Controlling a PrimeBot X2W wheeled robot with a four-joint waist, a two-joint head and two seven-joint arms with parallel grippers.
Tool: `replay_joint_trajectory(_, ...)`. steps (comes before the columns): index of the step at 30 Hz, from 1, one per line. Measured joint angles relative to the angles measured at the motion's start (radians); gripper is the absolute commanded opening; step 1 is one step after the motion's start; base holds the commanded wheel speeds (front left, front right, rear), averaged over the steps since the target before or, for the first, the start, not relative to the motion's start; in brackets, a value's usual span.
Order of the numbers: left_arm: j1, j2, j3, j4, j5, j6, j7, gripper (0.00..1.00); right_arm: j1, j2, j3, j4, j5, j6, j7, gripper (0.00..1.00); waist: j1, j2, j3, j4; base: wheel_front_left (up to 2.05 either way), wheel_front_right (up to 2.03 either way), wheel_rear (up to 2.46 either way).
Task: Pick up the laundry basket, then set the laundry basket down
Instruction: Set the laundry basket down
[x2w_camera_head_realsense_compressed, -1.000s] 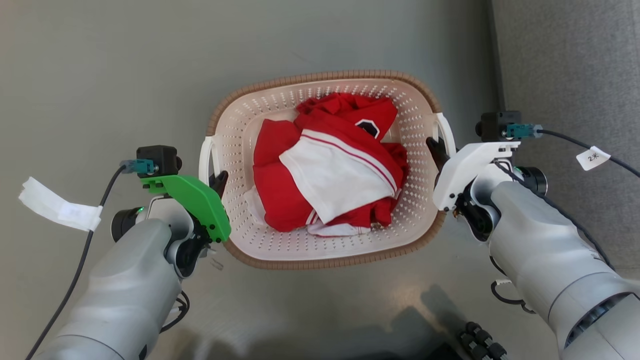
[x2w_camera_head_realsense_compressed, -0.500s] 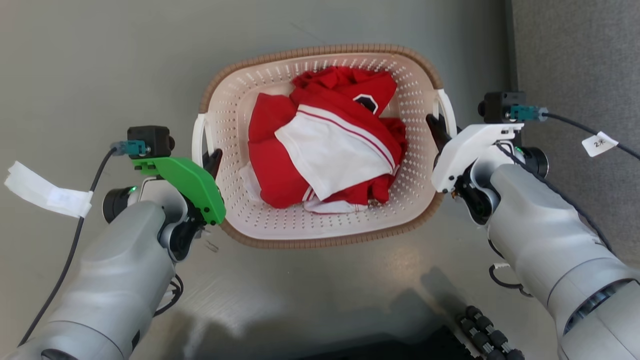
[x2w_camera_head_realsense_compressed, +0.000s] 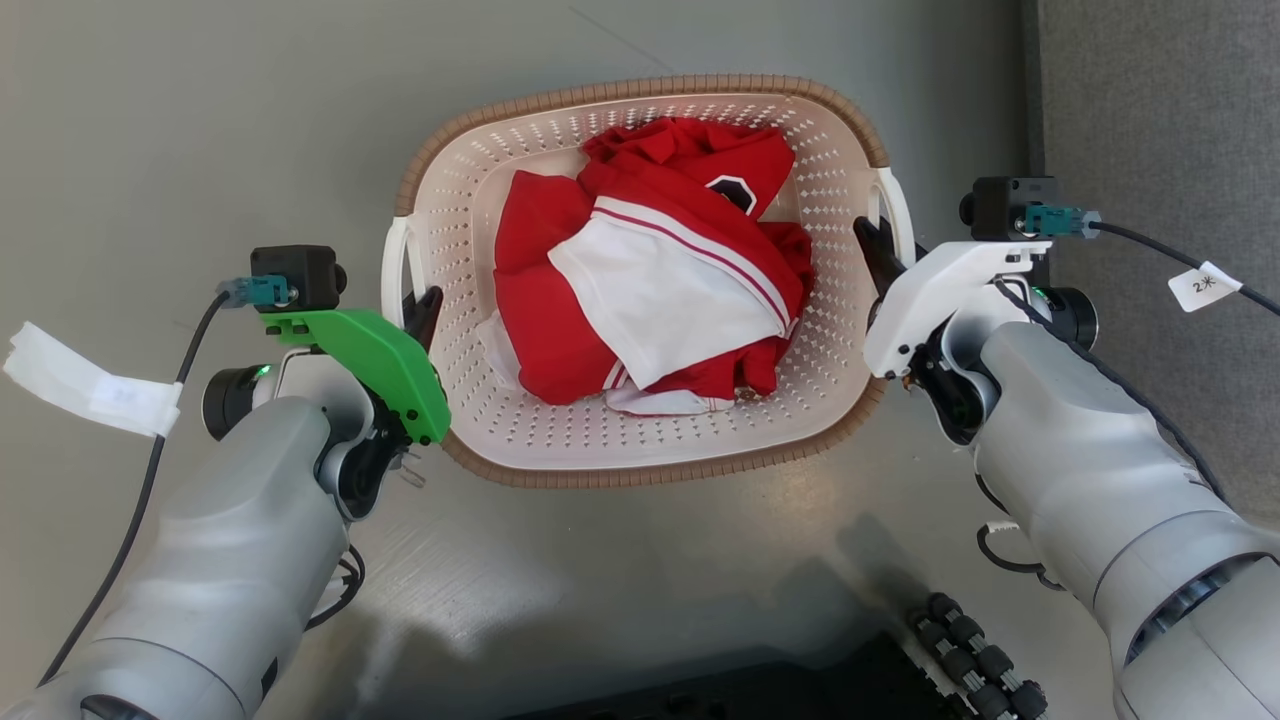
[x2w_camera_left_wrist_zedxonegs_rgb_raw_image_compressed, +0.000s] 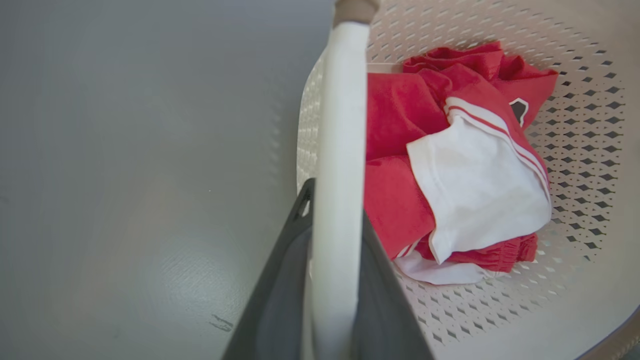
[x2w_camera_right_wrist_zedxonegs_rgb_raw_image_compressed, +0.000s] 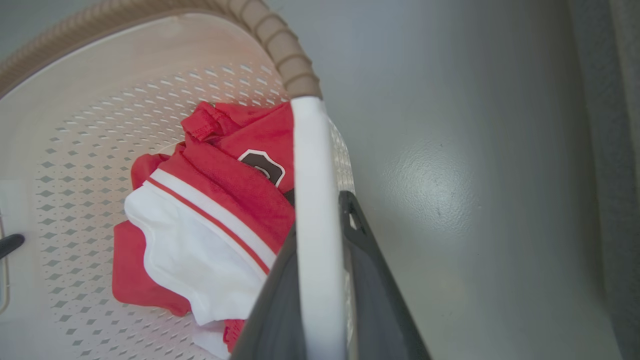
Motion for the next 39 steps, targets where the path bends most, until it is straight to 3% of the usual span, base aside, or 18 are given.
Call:
replay_joint_trajectory(14,-0.006,0.008,-0.024,-0.002,-0.002,0.000,-0.026,0.00,0.000,0.002,-0.008,-0.001,0.000,0.000,-0.011,0.00,0.0000,0.0000,0.026,-0.007,0.00,0.00,0.00)
replay_joint_trajectory(15,-0.007,0.008,-0.025,-0.002,-0.002,0.000,-0.028,0.00,0.000,0.002,-0.010,0.000,0.000,0.000,-0.011,0.08,0.0000,0.0000,0.028,-0.007,0.00,0.00,0.00)
replay_joint_trajectory(17,-0.010,0.008,-0.026,-0.001,-0.007,0.000,-0.030,0.00,-0.001,0.002,-0.017,0.002,0.002,0.000,-0.012,0.53,0.0000,0.0000,0.030,-0.008,0.00,0.00,0.00)
replay_joint_trajectory(18,-0.011,0.009,-0.027,-0.001,-0.007,0.000,-0.035,0.13,-0.003,0.002,-0.020,0.005,0.002,0.000,-0.018,1.00,0.0000,0.0000,0.030,-0.008,0.00,0.00,0.00)
replay_joint_trajectory(19,-0.012,0.010,-0.027,-0.001,-0.007,0.000,-0.035,0.49,-0.006,0.002,-0.023,0.008,0.002,0.000,-0.018,1.00,0.0000,0.0000,0.031,-0.008,0.00,0.00,0.00)
replay_joint_trajectory(20,-0.013,0.011,-0.028,-0.001,-0.009,-0.001,-0.038,0.96,-0.008,0.002,-0.025,0.010,0.002,-0.001,-0.018,1.00,0.0000,0.0000,0.031,-0.009,0.00,0.00,0.00)
replay_joint_trajectory(21,-0.015,0.010,-0.028,-0.002,-0.011,-0.002,-0.039,1.00,-0.011,0.002,-0.026,0.012,0.002,-0.001,-0.018,1.00,0.0000,0.0000,0.032,-0.009,0.00,0.00,0.00)
replay_joint_trajectory(39,-0.021,0.009,-0.039,0.005,-0.035,-0.002,-0.039,1.00,-0.017,0.002,-0.037,0.022,0.002,-0.003,-0.019,1.00,0.0000,0.0000,0.023,-0.009,0.00,0.00,0.00)
